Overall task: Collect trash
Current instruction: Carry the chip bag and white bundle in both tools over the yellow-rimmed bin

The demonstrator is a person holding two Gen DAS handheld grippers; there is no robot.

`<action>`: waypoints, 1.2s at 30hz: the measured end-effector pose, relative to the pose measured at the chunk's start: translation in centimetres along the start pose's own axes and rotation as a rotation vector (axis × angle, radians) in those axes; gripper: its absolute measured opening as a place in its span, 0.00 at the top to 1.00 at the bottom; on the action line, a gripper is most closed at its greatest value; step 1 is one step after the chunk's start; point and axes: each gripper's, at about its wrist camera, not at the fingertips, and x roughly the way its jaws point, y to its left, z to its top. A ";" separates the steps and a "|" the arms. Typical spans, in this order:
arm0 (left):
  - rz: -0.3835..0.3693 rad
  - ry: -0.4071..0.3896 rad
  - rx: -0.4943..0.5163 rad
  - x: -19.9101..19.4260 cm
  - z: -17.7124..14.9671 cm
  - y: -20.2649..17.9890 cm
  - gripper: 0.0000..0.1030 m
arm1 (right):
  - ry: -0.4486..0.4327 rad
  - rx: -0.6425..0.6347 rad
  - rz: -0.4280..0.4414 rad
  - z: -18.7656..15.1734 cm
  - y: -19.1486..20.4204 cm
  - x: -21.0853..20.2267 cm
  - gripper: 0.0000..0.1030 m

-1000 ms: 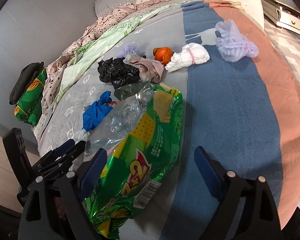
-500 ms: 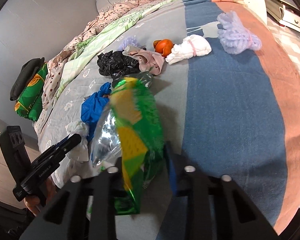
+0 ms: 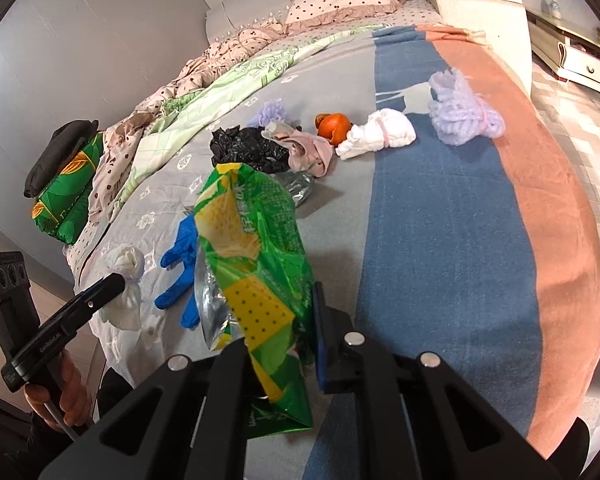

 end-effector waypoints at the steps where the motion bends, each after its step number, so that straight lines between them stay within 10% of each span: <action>1: 0.001 -0.011 -0.004 -0.4 0.1 0.1 0.74 | -0.011 -0.003 0.000 0.0 0.1 -0.4 0.93; 17: -0.025 -0.153 0.172 -4.8 6.9 -9.7 0.74 | -0.265 0.007 -0.015 2.6 -2.1 -13.6 0.93; 36: -0.317 -0.075 0.413 3.6 11.3 -34.8 0.74 | -0.537 0.154 -0.403 3.9 -15.8 -31.6 0.93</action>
